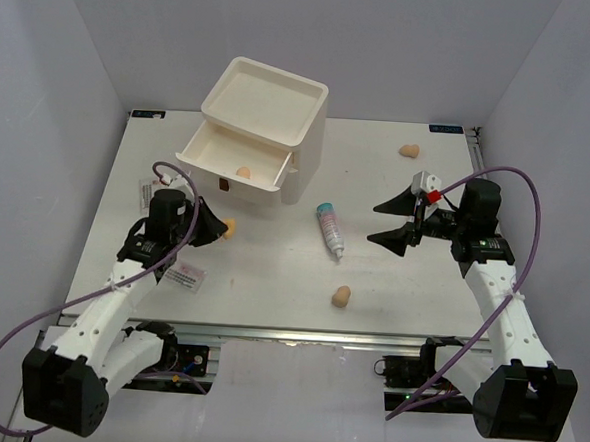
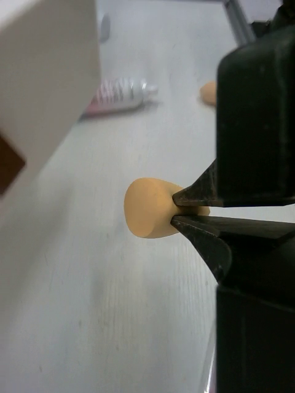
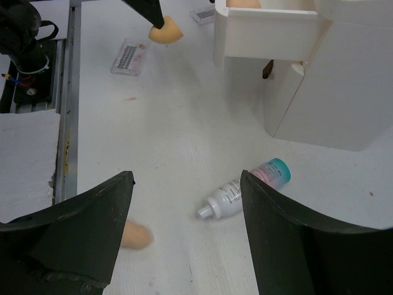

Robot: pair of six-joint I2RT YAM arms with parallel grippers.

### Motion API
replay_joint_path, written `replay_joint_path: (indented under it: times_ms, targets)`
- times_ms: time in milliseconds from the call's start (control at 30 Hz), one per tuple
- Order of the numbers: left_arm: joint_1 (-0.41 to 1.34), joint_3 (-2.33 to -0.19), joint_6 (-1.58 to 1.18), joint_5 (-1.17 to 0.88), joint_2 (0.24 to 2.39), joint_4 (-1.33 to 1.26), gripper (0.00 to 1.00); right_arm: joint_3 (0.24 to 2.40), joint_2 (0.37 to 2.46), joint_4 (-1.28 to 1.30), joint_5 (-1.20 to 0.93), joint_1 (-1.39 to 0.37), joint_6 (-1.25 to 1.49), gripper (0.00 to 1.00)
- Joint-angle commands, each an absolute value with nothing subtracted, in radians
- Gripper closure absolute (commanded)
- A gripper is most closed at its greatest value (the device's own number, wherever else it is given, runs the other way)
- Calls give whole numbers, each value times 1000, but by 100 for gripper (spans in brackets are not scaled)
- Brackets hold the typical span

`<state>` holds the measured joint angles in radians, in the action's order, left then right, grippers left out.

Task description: Organize the makeup

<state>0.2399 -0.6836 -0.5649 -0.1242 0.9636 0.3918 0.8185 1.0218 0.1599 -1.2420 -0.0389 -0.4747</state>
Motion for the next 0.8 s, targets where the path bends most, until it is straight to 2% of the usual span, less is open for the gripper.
replay_joint_path:
  times_ms: [0, 100, 200, 367, 600, 667, 767]
  targets:
    - [247, -727, -523, -424, 863, 379, 100, 813, 1020, 135, -1274, -32, -477, 23]
    - [248, -803, -510, -568, 866, 379, 100, 813, 1023, 135, -1272, -31, -479, 23]
    - [247, -902, -531, -583, 891, 356, 100, 813, 1023, 135, -1272, -32, -479, 23]
    - [248, -1081, -586, -481, 1030, 305, 100, 808, 1023, 137, -1267, -29, -485, 23]
    - [247, -1200, -567, -328, 1193, 303, 96, 804, 1019, 136, -1250, -28, -498, 23]
    - [245, -1215, -558, -307, 1235, 313, 93, 801, 1020, 137, -1249, -26, -500, 23]
    - [245, -1224, -538, -270, 1267, 318, 79, 800, 1023, 137, -1248, -26, -503, 23]
